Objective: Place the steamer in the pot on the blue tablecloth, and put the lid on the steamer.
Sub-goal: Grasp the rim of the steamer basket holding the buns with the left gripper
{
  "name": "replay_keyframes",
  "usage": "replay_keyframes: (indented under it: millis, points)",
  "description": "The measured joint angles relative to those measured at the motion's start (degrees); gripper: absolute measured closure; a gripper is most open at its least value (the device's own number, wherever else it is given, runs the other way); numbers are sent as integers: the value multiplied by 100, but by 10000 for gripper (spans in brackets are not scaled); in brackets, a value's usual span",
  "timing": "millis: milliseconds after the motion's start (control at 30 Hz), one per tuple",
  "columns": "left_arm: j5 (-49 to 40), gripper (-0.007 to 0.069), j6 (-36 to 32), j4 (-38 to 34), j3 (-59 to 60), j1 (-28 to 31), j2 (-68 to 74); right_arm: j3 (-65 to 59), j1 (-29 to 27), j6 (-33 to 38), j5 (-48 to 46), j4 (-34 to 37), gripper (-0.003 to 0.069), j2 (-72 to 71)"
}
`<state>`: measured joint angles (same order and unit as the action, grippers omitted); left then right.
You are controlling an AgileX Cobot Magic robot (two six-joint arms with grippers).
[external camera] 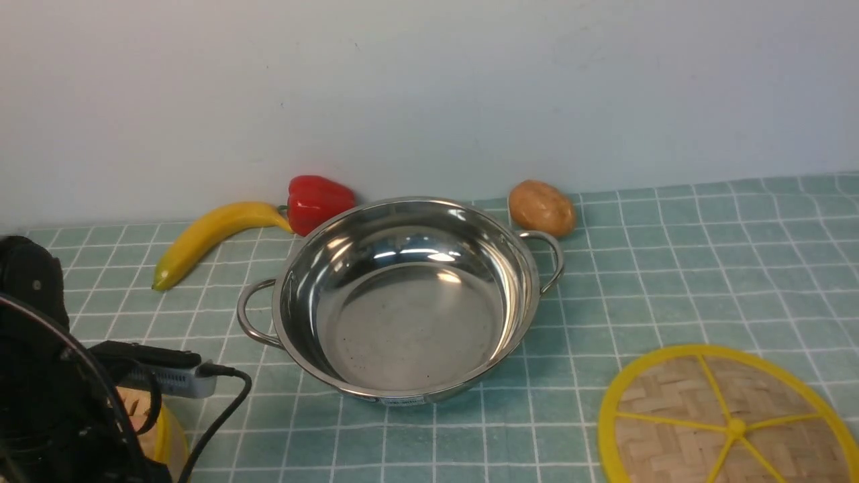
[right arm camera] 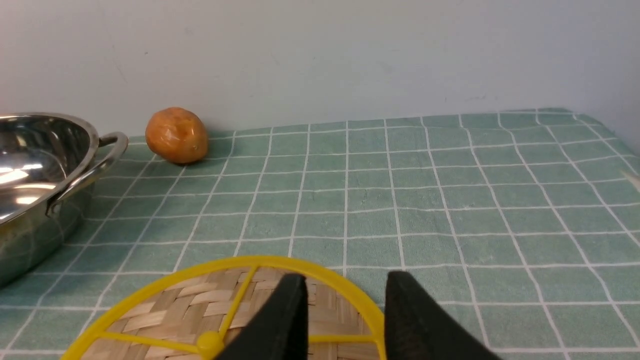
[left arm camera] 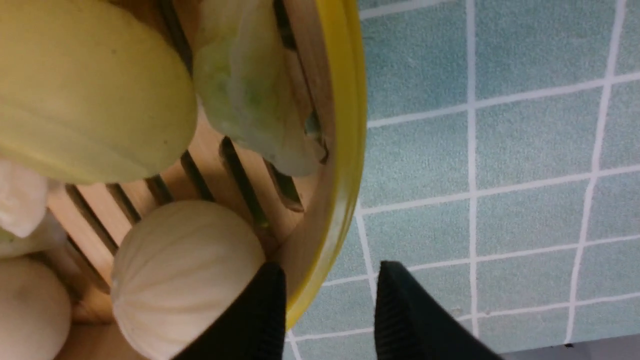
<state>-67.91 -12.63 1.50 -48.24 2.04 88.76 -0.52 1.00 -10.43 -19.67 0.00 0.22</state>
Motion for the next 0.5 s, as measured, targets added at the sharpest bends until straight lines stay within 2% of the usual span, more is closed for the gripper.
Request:
replay_keyframes:
  millis: [500]
  points:
    - [379,382,0,20,0,0,528,0,0,0,0,0,419,0]
